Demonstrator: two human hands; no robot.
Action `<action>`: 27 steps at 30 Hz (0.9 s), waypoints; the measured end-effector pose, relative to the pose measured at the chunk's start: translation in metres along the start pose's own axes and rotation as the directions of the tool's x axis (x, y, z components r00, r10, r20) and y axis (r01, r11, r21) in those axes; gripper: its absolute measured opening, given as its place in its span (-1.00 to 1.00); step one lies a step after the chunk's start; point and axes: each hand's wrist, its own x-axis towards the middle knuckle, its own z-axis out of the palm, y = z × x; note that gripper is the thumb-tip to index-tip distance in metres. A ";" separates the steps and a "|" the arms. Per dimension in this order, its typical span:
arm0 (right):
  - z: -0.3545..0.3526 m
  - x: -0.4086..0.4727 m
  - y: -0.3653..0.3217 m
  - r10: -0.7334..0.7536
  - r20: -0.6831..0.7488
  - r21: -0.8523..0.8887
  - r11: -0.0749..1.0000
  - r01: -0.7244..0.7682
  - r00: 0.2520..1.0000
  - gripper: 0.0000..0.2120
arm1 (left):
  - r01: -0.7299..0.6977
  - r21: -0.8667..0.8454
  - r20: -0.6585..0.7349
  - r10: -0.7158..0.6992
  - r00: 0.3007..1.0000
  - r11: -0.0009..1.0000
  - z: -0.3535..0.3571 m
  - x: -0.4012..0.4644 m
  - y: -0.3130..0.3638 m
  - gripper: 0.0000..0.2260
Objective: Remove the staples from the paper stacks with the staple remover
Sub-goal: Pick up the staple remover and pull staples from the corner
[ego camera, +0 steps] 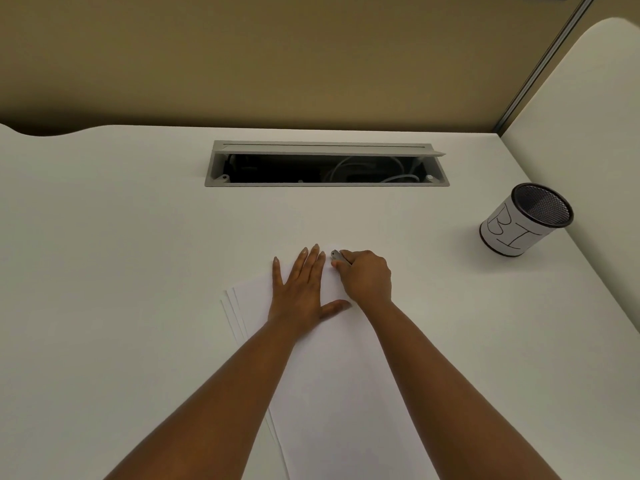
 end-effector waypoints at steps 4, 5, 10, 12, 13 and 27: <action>-0.002 0.001 0.001 0.074 0.035 0.160 0.984 -0.079 0.997 -0.76 | 0.000 -0.035 -0.004 0.000 1.000 0.999 0.001 0.000 -0.001 -0.16; -0.003 0.001 0.002 0.089 0.037 0.213 0.972 -0.095 0.995 -0.78 | -0.001 -0.035 -0.005 0.001 1.000 0.999 0.001 0.000 -0.001 -0.16; -0.005 0.002 0.007 0.263 0.112 0.530 0.800 -0.281 0.958 -0.83 | -0.009 -0.031 -0.005 0.009 1.000 0.999 0.001 0.001 -0.001 -0.16; -0.008 0.003 0.007 0.341 0.138 0.627 0.697 -0.348 0.930 -0.84 | -0.008 -0.032 0.002 0.008 1.000 0.999 0.000 0.000 -0.001 -0.17; -0.009 0.003 0.008 0.359 0.157 0.662 0.652 -0.368 0.920 -0.84 | -0.007 -0.034 0.007 0.007 1.000 0.999 0.000 0.000 -0.001 -0.17; -0.009 -0.008 0.013 -0.288 -0.039 -0.354 0.900 0.256 0.957 -0.76 | 0.004 0.005 0.020 -0.004 1.000 1.000 -0.003 0.000 0.001 -0.11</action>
